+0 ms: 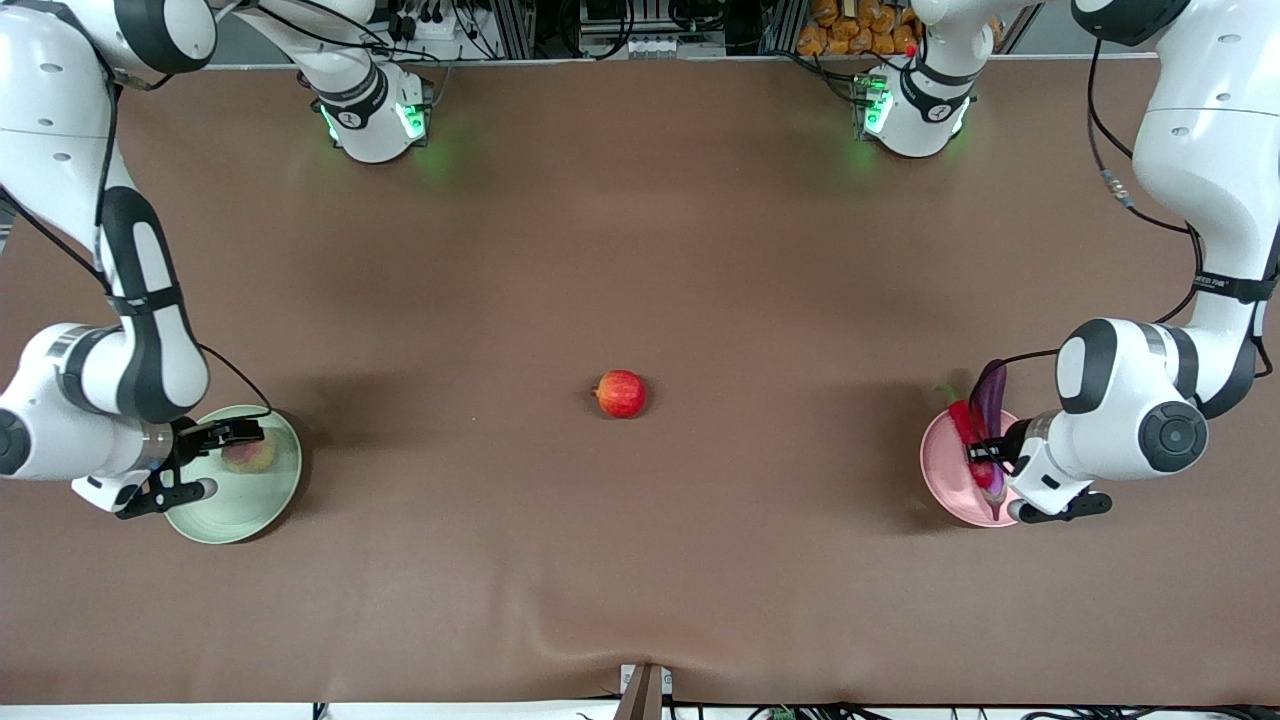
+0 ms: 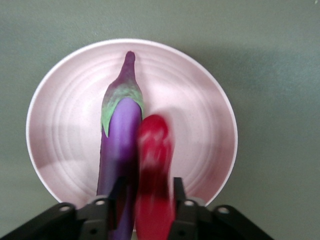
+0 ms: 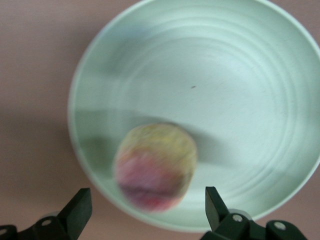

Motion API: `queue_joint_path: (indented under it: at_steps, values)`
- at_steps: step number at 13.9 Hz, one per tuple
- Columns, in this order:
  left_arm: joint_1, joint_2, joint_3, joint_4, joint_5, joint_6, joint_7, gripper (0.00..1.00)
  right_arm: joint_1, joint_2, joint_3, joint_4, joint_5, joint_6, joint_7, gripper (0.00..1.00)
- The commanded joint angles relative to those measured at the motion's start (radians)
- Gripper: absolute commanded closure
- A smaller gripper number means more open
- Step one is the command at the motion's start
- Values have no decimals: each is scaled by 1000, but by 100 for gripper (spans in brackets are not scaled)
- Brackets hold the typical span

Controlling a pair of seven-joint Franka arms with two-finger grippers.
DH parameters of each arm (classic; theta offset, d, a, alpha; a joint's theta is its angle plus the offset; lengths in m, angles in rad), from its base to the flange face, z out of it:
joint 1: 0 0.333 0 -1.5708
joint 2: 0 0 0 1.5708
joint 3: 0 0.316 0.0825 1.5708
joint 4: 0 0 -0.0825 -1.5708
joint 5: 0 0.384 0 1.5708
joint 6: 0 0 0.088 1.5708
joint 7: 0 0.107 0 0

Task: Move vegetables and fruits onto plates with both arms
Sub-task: 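Release both items and lift the left gripper away from the pink plate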

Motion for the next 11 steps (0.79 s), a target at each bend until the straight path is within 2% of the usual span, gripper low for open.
queue_joint_path:
  at_steps: [1, 4, 6, 11]
  values:
    - [1, -43, -12, 16, 27, -14, -2, 0, 3, -9, 17, 117, 90, -206, 62, 0]
    - [6, -220, -18, 21, 18, -146, 32, 0, 33, -23, 22, 128, 148, -280, 227, 0]
    - [6, -342, -21, 24, 6, -187, 52, 0, 89, -52, 20, 128, 199, -328, 372, 0]
    - [6, -607, -20, 41, -97, -436, 72, 0, 315, -61, 20, 126, 286, -322, 837, 0]
